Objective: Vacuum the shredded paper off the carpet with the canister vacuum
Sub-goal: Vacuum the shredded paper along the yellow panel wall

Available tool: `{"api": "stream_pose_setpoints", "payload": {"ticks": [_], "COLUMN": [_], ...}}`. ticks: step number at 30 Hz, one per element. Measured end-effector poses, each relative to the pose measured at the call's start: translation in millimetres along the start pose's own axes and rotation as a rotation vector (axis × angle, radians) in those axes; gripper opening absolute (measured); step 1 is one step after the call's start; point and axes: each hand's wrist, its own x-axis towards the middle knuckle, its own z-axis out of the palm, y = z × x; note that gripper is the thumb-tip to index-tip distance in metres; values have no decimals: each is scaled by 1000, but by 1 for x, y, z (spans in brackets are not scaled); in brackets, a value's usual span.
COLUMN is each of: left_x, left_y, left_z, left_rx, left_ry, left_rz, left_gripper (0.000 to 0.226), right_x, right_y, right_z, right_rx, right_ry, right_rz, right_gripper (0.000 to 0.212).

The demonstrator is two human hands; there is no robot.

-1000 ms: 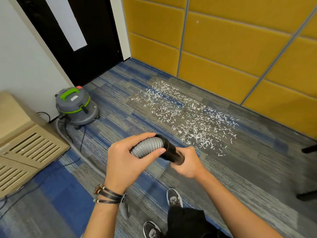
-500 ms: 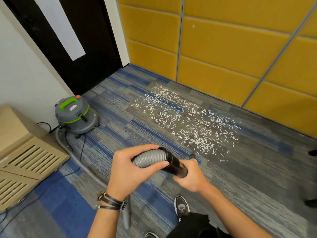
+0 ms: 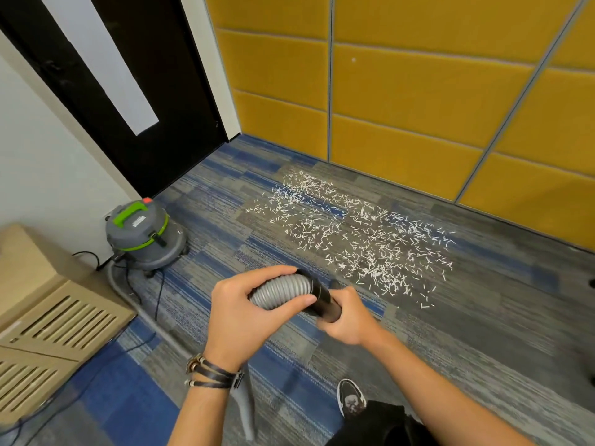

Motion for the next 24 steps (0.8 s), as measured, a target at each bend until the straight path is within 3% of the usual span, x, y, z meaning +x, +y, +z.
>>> {"api": "stream_pose_setpoints", "payload": {"ticks": [5, 11, 15, 20, 24], "left_x": [-4, -1, 0, -1, -2], "left_y": [2, 0, -1, -7, -2], "left_z": [4, -2, 6, 22, 28], "left_rx": [-14, 36, 46, -22, -48], "left_ry": [-28, 82, 25, -70, -125], "left_rz": [15, 37, 37, 5, 12], "left_gripper": [42, 40, 39, 41, 42], "right_x": [-16, -5, -4, -22, -44], "right_y": [9, -1, 2, 13, 21], "right_z": [-5, -11, -14, -17, -23], "right_rx": [-19, -66, -45, -49, -36], "right_ry": [37, 78, 54, 74, 102], "right_rz": [17, -16, 10, 71, 102], "right_gripper": [43, 37, 31, 47, 41]}}
